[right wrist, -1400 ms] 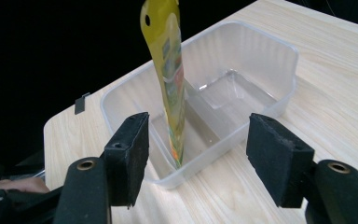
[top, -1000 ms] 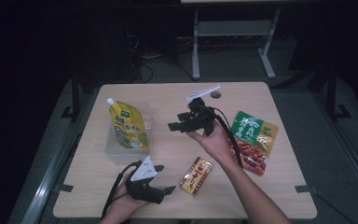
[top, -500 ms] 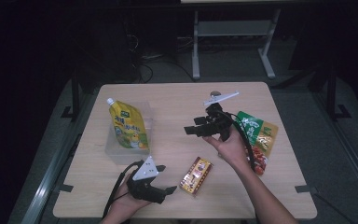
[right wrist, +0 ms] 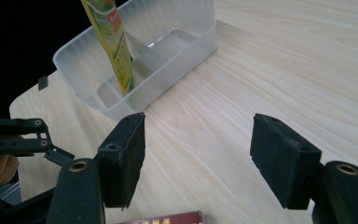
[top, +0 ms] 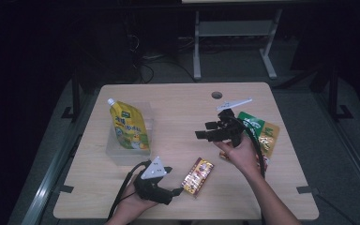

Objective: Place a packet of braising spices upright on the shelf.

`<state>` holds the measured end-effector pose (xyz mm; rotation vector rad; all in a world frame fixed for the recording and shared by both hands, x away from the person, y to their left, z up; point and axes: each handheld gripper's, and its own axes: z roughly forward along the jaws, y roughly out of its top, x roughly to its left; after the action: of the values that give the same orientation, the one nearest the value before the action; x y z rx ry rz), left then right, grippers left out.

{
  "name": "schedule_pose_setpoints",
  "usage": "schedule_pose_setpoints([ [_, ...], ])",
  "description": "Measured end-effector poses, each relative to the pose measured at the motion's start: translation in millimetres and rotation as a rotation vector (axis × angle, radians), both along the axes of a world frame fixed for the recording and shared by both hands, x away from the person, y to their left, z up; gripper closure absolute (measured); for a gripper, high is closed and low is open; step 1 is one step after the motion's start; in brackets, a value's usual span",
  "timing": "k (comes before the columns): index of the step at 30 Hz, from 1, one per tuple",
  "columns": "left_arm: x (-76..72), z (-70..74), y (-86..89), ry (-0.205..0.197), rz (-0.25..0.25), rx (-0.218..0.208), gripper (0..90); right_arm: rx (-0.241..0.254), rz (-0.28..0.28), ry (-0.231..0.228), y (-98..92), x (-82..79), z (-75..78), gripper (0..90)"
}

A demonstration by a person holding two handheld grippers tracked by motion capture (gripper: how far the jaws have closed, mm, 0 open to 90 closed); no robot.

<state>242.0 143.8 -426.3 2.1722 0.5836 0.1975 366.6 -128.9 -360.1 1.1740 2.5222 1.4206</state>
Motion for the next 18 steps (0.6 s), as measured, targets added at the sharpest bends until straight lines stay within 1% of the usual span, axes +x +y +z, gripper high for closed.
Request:
schedule_pose_setpoints([
  [1, 0.0, 0.3, -1.3, 0.001, -0.002, 0.004, 20.5, 0.001, -0.005, 0.005, -1.6, -1.0, -0.4, 34.5],
  [2, 0.1, 1.0, -2.5, 0.000, -0.006, 0.011, 20.5, 0.002, -0.007, -0.002, -3.6, -1.6, -1.0, 34.5],
  [4, 0.5, 1.3, -5.1, 0.001, -0.004, 0.008, 20.3, 0.004, -0.010, -0.011, -8.1, -2.6, -2.2, 34.2],
  [7, 1.7, 3.1, -8.9, 0.001, -0.009, 0.022, 20.3, 0.005, -0.019, -0.009, -13.7, -4.6, -3.3, 33.8],
  [12, 3.6, 4.8, -19.3, -0.003, -0.008, 0.026, 19.8, 0.014, -0.032, -0.019, -24.2, -8.5, -3.9, 33.9],
  [14, 3.9, 4.7, -24.5, -0.005, -0.003, 0.032, 18.8, 0.009, -0.041, -0.013, -28.5, -10.2, -5.0, 33.8],
  [15, 4.2, 4.7, -26.6, -0.009, -0.007, 0.040, 18.7, 0.007, -0.044, -0.014, -30.1, -10.8, -5.4, 33.8],
  [16, 4.0, 4.4, -29.5, -0.009, -0.003, 0.039, 18.5, 0.007, -0.046, -0.019, -32.3, -11.3, -6.1, 33.8],
  [18, 4.4, 4.3, -33.6, -0.012, -0.009, 0.052, 18.0, 0.009, -0.054, -0.016, -36.5, -12.9, -6.9, 33.6],
])
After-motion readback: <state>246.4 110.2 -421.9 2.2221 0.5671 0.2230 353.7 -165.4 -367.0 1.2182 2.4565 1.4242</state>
